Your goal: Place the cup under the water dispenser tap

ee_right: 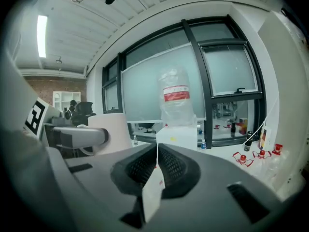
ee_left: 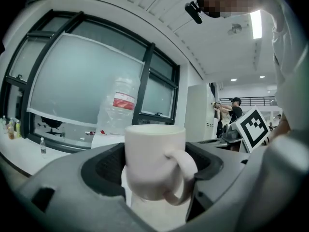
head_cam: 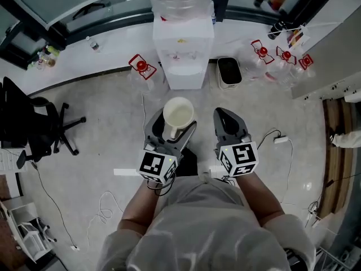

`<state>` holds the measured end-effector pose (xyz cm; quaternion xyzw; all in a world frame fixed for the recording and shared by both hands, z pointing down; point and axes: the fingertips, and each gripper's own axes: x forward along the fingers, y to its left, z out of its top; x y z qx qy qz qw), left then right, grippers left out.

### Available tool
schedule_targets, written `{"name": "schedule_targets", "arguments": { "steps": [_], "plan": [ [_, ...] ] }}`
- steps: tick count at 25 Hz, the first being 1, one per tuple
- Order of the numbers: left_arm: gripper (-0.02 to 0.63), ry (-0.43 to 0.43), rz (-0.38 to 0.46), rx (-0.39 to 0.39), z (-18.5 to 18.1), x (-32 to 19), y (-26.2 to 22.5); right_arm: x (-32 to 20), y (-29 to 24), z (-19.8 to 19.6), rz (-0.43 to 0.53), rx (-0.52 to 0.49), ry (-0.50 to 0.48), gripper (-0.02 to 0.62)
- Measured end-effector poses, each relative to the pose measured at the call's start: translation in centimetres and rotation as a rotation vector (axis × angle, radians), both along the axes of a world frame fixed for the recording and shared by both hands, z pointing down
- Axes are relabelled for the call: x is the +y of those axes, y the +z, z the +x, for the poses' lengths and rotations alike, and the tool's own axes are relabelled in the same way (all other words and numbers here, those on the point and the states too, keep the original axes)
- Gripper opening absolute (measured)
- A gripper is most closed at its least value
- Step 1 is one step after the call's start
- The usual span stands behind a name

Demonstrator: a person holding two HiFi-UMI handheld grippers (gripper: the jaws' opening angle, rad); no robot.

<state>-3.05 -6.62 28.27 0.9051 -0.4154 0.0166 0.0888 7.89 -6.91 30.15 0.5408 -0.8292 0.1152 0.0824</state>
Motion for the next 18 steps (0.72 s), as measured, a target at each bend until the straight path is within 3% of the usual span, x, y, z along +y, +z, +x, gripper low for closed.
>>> {"name": "schedule_targets", "arguments": {
  "steps": [8,18],
  "plan": [
    [0.387,0.047,-0.049,-0.04,-2.5,-9.7,4.2,-9.1,3.6,-2.9,-0.081,-0.012,0.04,0.029],
    [0.387,-0.046,-0.16,-0.075,-1.4,-17.1,15.7,-16.0,13.3,-2.3,-0.209,0.033,-0.027,0.029]
  ]
}}
